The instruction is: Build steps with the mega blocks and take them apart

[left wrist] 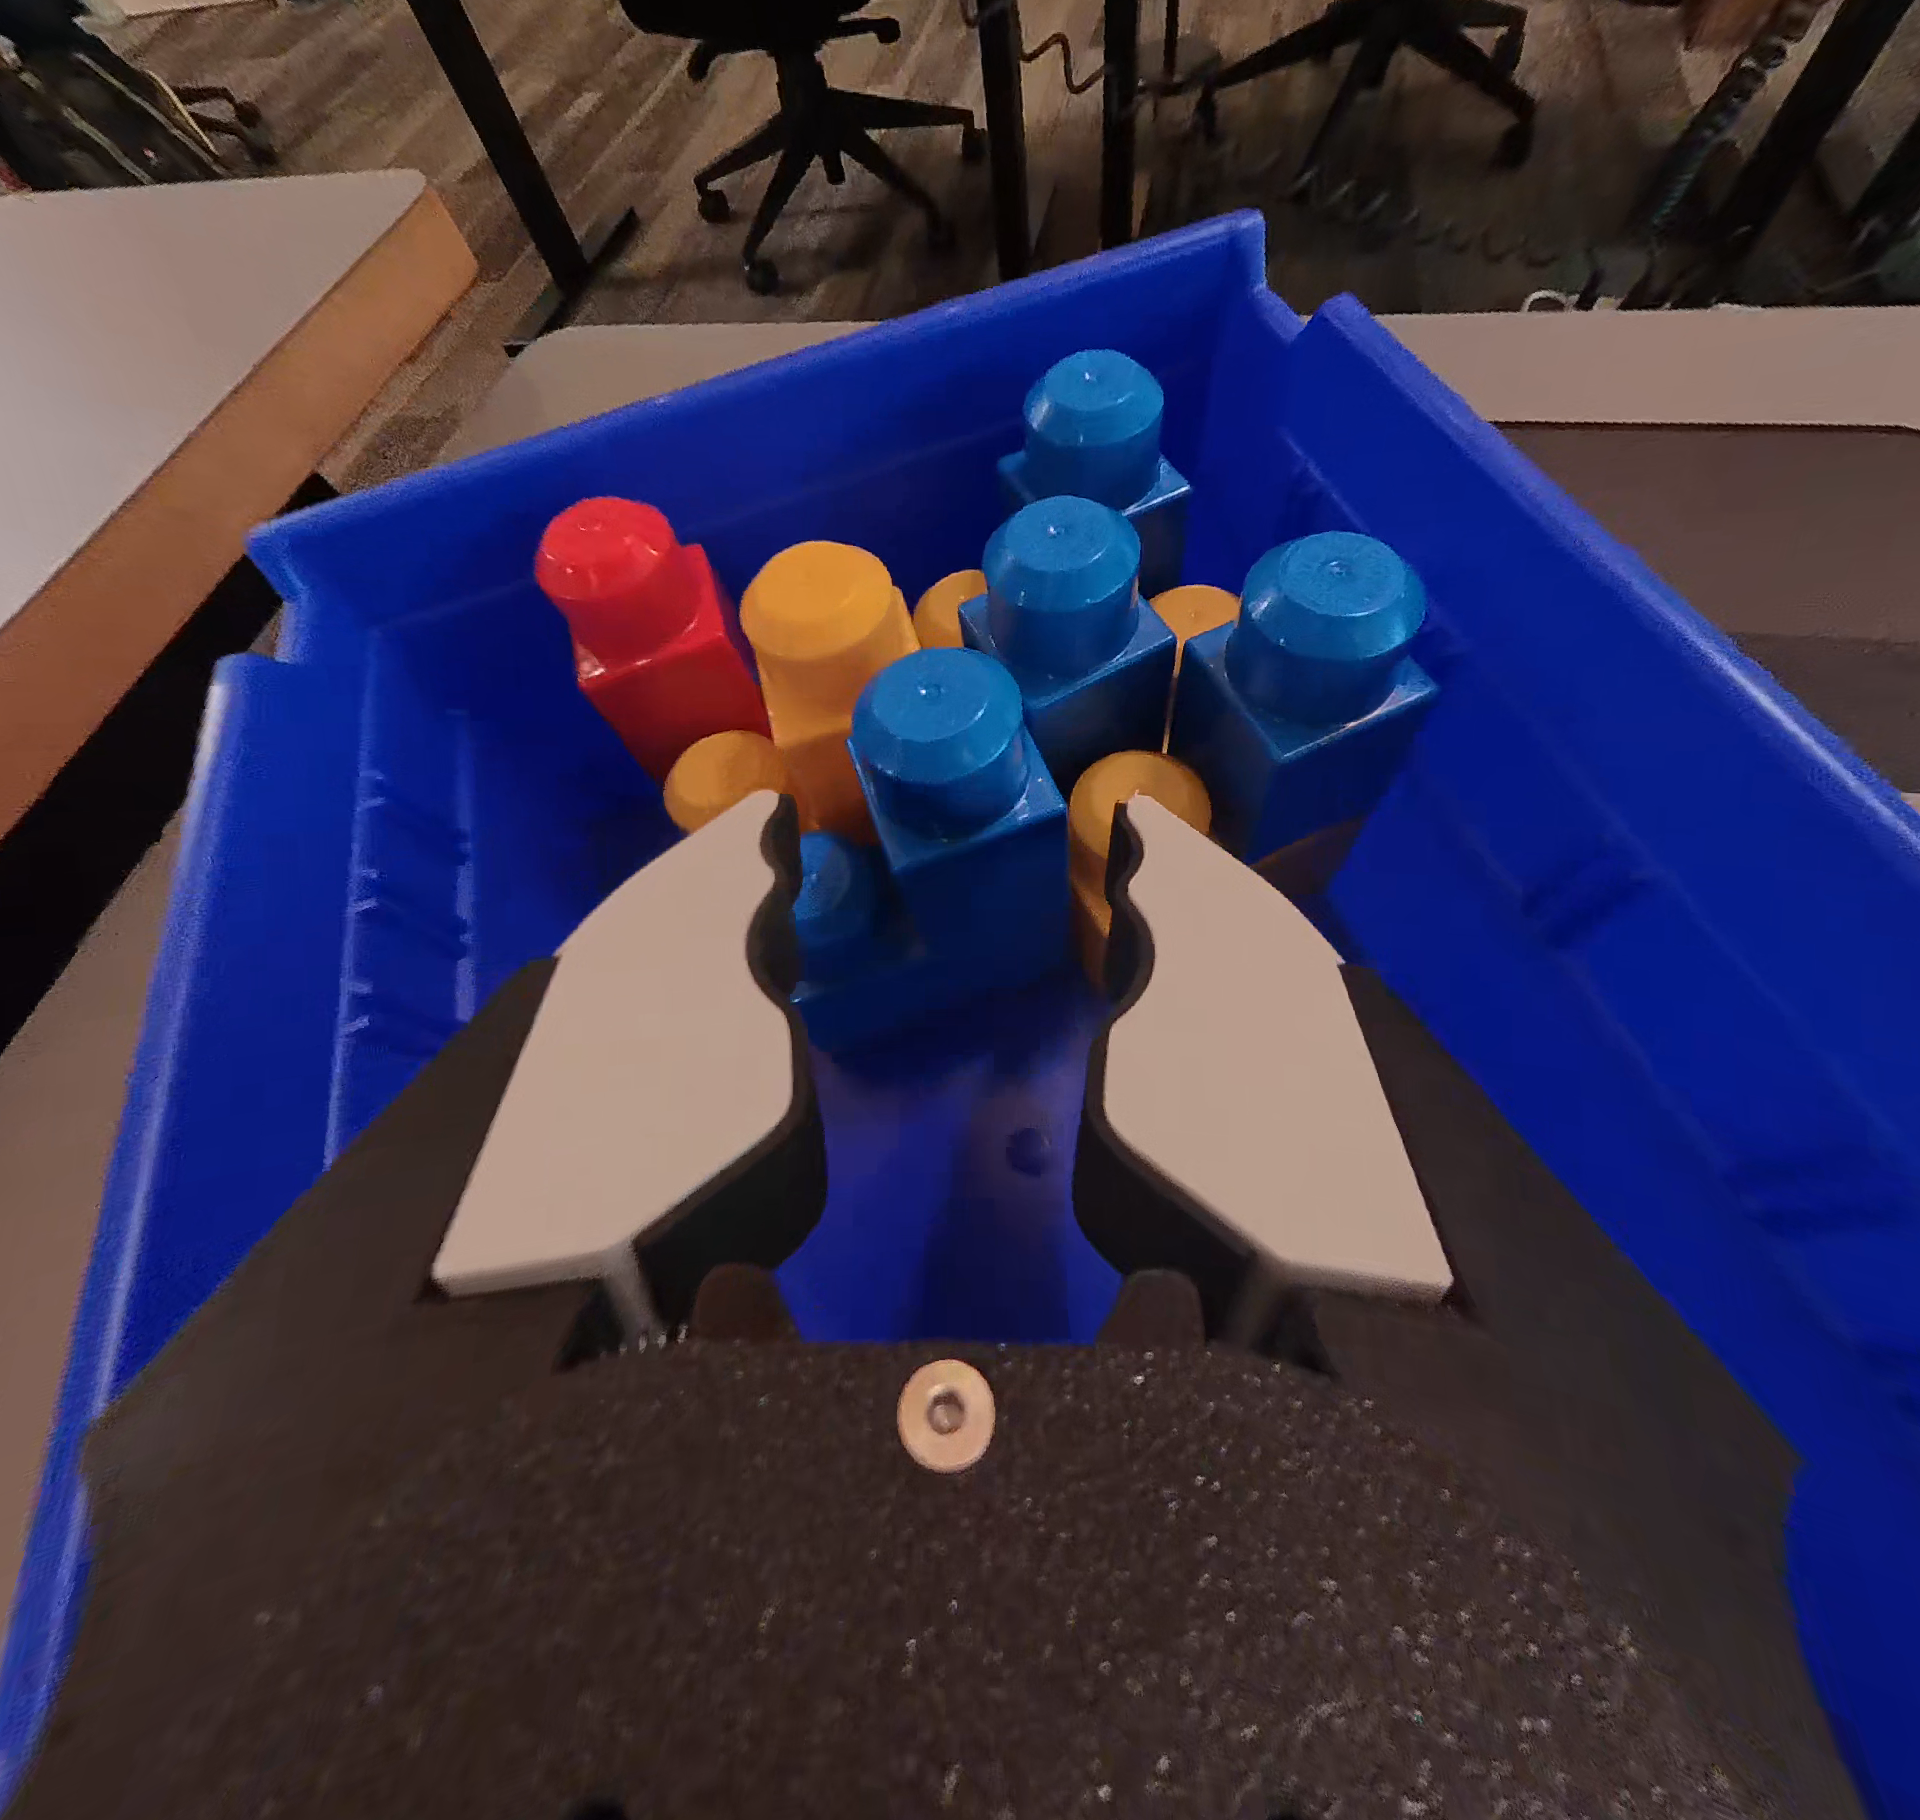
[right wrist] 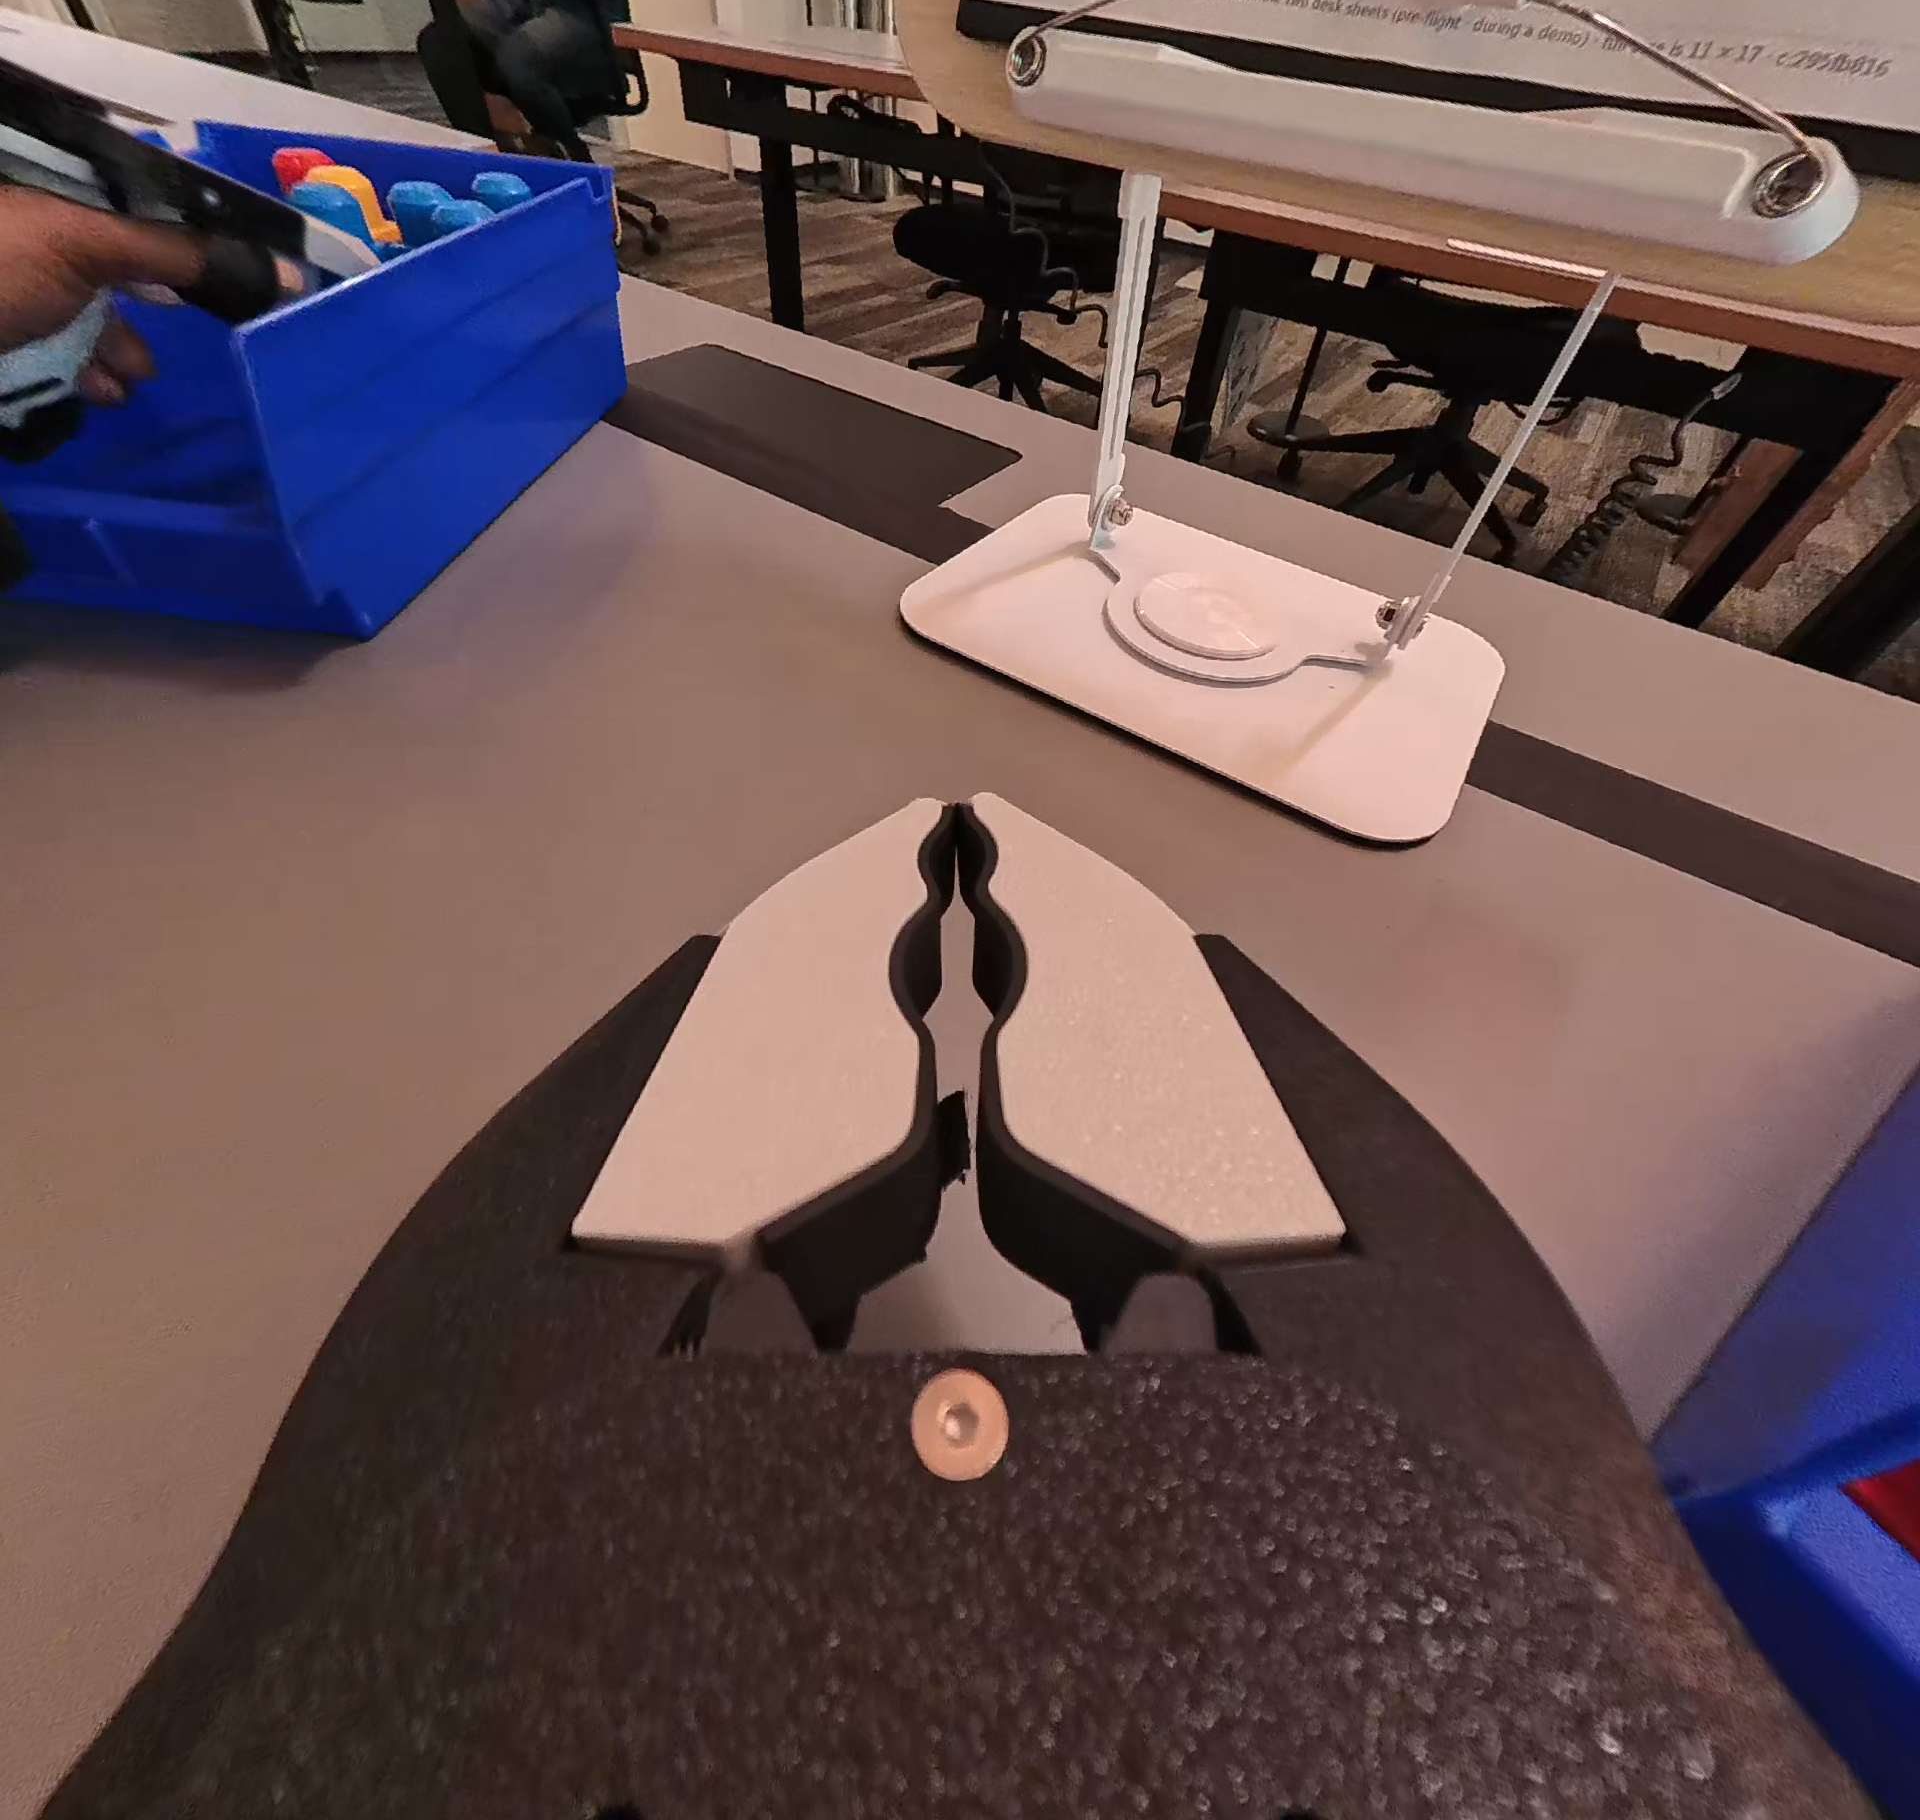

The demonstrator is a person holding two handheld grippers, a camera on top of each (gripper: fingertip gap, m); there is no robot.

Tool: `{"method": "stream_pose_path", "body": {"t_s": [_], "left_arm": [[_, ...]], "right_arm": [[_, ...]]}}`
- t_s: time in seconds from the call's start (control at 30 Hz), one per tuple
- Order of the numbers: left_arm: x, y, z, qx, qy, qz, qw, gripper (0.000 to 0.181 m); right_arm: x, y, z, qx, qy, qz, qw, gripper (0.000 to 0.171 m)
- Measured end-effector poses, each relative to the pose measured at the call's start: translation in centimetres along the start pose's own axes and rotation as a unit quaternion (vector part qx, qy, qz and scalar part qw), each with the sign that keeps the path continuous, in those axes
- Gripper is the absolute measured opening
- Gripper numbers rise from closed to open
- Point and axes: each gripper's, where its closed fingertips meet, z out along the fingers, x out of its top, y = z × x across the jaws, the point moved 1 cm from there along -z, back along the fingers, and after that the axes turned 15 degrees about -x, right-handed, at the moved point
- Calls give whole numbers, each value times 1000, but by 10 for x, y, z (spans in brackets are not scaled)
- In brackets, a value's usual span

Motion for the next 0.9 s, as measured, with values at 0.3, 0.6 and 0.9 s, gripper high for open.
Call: {"method": "stream_pose_path", "body": {"t_s": [0.3,0.6,0.9], "left_arm": [[-1,-6,2,25,3,14,1000,39],[73,33,-75,-62,144,21,987,38],[119,185,-140,-375,212,9,902,38]], "right_arm": [[0,-1,0,1,3,-4,1000,0],[13,4,-6,4,38,-2,999,0],[29,-2,-18,29,90,-22,995,4]]}}
